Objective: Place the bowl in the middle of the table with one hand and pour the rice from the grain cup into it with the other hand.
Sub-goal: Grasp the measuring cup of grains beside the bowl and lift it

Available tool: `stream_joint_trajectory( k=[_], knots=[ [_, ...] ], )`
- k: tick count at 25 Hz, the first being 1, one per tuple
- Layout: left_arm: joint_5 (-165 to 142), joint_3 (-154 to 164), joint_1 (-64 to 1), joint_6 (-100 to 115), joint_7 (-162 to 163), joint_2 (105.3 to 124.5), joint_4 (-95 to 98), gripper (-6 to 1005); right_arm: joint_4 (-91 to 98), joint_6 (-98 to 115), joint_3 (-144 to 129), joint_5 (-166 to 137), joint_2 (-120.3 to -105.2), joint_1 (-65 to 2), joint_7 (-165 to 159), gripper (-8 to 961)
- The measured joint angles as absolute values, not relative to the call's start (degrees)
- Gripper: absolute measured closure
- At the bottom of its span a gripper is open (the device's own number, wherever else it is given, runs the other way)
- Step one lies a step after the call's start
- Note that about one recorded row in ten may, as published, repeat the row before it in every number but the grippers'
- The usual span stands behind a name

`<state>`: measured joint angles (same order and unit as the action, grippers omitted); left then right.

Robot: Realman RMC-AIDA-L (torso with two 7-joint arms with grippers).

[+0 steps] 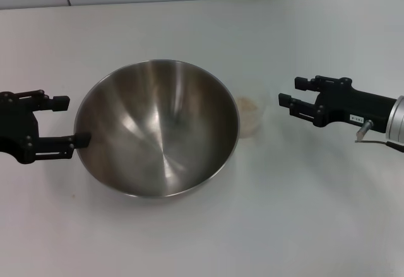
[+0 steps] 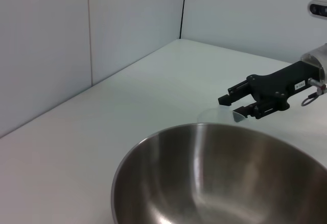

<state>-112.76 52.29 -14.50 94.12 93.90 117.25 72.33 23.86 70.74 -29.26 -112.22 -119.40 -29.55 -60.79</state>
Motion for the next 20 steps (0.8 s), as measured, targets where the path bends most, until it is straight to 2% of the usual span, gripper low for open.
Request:
stream_joint_trajectory(
  k=[20],
  knots=[
    [-112.8, 52.2, -14.8, 93.8, 93.8, 117.15, 72.3, 189, 22.5, 69.6, -29.3, -112.2, -119.43, -31.1, -60.7, 405]
  ],
)
